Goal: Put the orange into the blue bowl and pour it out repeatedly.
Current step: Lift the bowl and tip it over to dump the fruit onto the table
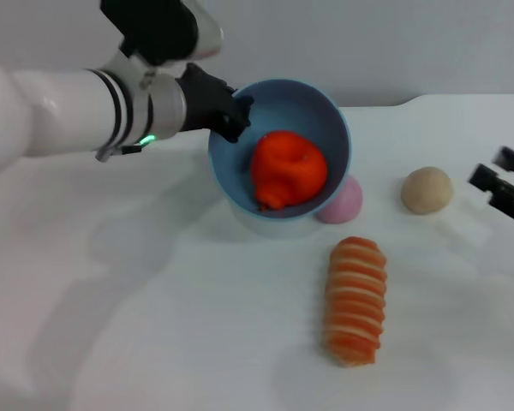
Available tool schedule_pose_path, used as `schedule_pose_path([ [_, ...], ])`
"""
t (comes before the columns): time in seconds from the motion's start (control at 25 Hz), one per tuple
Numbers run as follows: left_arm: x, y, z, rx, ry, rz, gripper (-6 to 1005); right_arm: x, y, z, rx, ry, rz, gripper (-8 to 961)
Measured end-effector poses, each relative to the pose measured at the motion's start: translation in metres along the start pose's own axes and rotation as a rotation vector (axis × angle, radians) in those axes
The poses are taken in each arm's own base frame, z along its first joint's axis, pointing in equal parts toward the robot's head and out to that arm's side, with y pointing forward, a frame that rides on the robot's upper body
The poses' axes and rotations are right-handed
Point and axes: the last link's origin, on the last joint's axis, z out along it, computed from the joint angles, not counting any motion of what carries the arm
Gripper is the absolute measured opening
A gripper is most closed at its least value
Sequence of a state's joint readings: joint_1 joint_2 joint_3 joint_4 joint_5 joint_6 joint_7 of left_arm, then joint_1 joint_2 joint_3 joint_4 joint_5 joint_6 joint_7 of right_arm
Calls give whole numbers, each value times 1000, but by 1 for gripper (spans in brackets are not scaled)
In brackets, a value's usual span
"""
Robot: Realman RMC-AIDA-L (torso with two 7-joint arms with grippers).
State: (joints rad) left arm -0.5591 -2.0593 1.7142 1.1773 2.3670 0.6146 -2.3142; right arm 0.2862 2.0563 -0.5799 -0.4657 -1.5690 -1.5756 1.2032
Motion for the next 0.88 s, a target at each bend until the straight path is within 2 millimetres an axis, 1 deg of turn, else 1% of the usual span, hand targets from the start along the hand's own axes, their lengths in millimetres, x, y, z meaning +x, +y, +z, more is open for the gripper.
schedule_pose_path([
  [0.04, 0, 2, 1, 3, 6, 25, 0, 5, 0, -10, 52, -33, -24, 604],
  [0.08, 0, 2, 1, 3, 6, 25, 0, 5, 0, -10, 52, -33, -24, 632],
  [0.16, 3, 7, 1, 2, 22, 63, 0, 11, 0, -17, 97, -73, -46, 689],
  [0.2, 7, 13, 1, 10, 47, 117, 0, 16, 1, -17, 113, -82, -42, 718],
  [0.28, 7, 16, 1, 23, 62, 150, -1, 17, -1, -17, 122, -79, -41, 720],
  [0.44, 7, 32, -3, 106, 144, 299, -1, 17, -7, -16, 159, -74, -40, 725],
  [0.6, -1, 45, -13, 207, 207, 424, 0, 14, -11, -16, 201, -115, -39, 724],
  [0.76, -7, 57, -20, 300, 285, 509, -1, 16, -12, -12, 222, -136, -61, 723],
  [0.88, -18, 64, -22, 345, 297, 603, -1, 17, -12, -9, 228, -133, -58, 723],
])
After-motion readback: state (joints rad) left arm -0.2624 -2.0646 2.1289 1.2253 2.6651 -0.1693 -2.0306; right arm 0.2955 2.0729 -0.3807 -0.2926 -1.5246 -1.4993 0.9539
